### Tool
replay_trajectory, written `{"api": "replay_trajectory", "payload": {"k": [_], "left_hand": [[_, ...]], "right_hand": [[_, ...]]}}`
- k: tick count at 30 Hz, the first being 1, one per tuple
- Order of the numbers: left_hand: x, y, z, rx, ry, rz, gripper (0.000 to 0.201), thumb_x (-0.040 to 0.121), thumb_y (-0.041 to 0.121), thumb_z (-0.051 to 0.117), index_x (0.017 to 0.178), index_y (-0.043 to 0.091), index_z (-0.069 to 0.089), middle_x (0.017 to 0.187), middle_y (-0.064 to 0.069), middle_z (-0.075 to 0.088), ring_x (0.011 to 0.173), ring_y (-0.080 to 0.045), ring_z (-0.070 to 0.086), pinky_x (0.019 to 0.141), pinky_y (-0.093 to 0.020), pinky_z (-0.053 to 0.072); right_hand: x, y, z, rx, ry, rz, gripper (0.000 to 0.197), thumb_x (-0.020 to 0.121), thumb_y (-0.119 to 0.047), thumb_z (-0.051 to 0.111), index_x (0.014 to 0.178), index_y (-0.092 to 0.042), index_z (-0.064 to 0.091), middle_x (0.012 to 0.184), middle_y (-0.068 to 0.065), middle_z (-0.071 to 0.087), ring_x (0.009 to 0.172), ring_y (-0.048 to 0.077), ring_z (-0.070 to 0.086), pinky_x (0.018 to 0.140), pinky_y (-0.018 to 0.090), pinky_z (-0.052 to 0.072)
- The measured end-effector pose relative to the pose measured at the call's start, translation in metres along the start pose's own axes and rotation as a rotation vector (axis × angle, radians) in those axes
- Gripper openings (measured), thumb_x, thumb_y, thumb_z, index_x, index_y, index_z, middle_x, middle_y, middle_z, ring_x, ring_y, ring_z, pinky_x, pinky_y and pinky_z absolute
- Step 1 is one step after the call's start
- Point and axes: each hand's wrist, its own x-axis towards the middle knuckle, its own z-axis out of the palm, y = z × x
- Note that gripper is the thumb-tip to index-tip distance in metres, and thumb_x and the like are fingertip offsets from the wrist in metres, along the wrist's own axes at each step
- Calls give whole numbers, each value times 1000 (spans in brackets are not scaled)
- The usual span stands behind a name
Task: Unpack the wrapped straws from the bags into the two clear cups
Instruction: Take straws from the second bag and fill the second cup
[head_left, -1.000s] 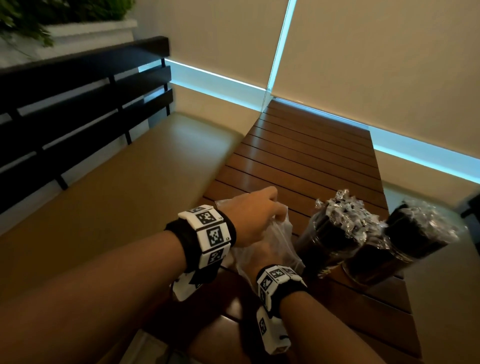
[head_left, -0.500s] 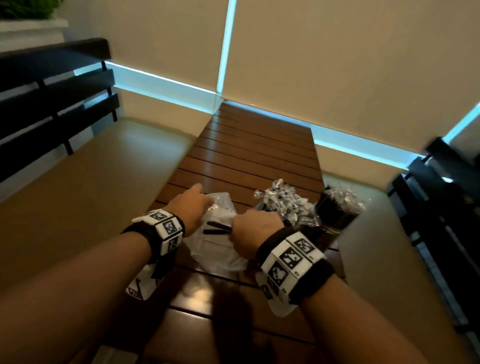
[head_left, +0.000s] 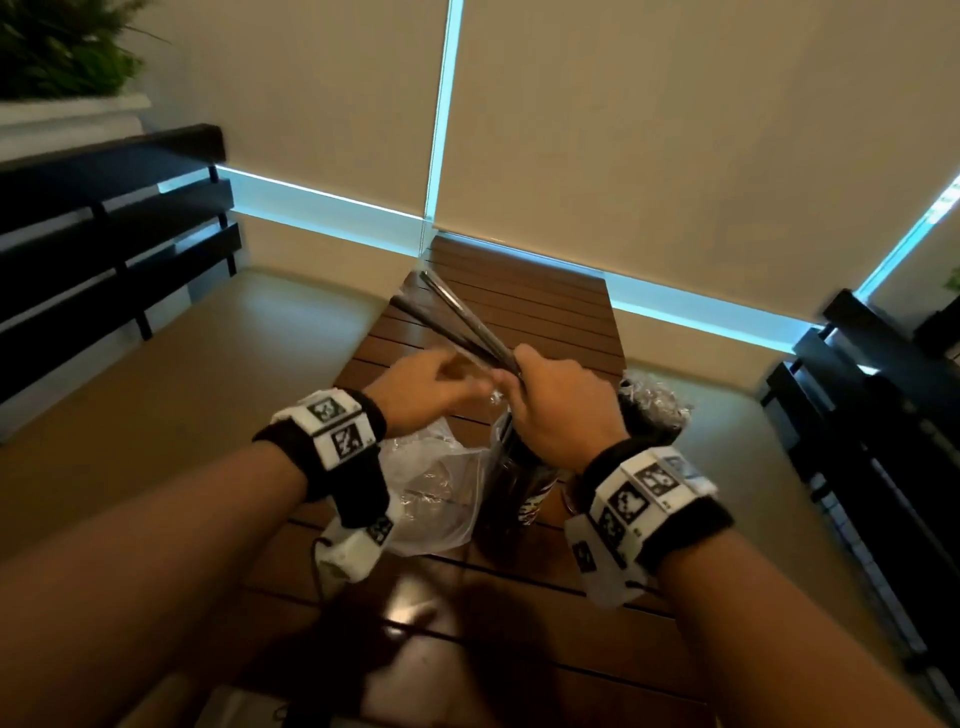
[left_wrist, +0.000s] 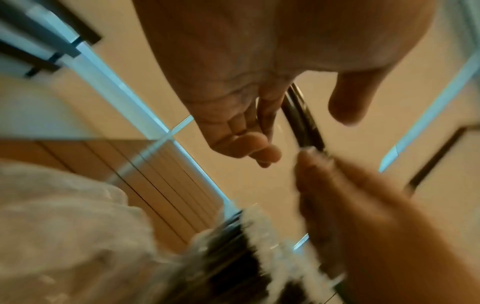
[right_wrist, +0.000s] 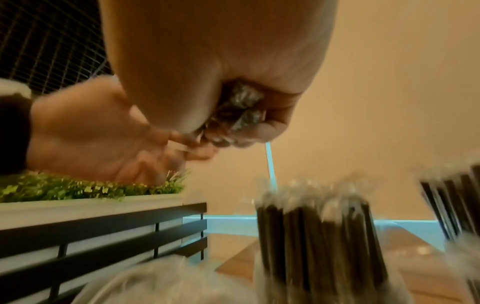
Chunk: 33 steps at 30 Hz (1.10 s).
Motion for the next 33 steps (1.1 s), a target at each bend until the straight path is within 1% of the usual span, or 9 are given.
{"api": "replay_trajectory", "payload": {"k": [2,5,8,10,13,16,22,30,33], "left_hand": [[0,20,-9,-398,10,-31,37,91,46,58,107,13,66,97,-3,68,66,-6,57,60,-22,44],[1,30,-15,-614,90,-86,33,92,32,62,104,2,64,79,-5,66,62,-9,58,62,-22,50],[3,27,-16,-565,79,-43,20,89,21,66,98,3,65,72,-2,64,64,-10,60,65,-23,54],[4,24,-17,-452,104,-11,18,87,20,69,93,2,67,68,-1,63,64,-11,60,66,-25,52],[6,20,-13,-365,141,7,22,84,22,73,91,1,68,74,-8,69,69,-17,67,68,-26,56],[8,23,2,-318,131,58,19,82,21,75,89,4,70,86,-14,72,79,-22,71,74,-31,60],[17,23,26,-118,137,106,17,77,32,79,83,18,71,82,3,72,77,-10,70,74,-34,60],[24,26,33,64,96,208,14,80,34,75,87,22,70,85,10,68,80,-4,64,76,-25,53],[27,29,34,146,14,273,12,81,33,74,81,35,63,85,16,66,82,-1,62,75,-20,49]], "right_hand": [[0,-6,22,72,44,13,27,102,-46,31,100,-22,43,71,-9,49,63,20,52,55,33,37],[3,-16,36,145,119,-15,26,102,-43,33,104,-20,44,69,-11,46,61,18,53,55,33,41],[2,-7,40,44,153,-90,34,92,-53,34,105,-24,46,86,-10,52,78,17,55,68,36,48],[-2,12,45,-33,166,-70,53,80,-69,41,113,-28,49,108,-6,54,98,19,50,82,36,44],[-9,38,56,29,49,77,93,64,-83,58,138,-31,37,145,6,36,132,28,34,105,46,37],[-15,49,73,137,-69,136,107,60,-81,65,146,-32,25,155,10,21,143,32,20,114,50,29],[-15,54,83,206,46,169,82,68,-72,67,135,-34,38,133,2,39,121,28,37,96,38,43],[-10,62,90,237,114,225,87,62,-67,75,132,-33,38,122,-1,39,107,23,37,82,30,39],[-10,62,94,262,156,236,79,65,-61,78,128,-30,42,119,-1,39,99,20,34,78,28,33]]}}
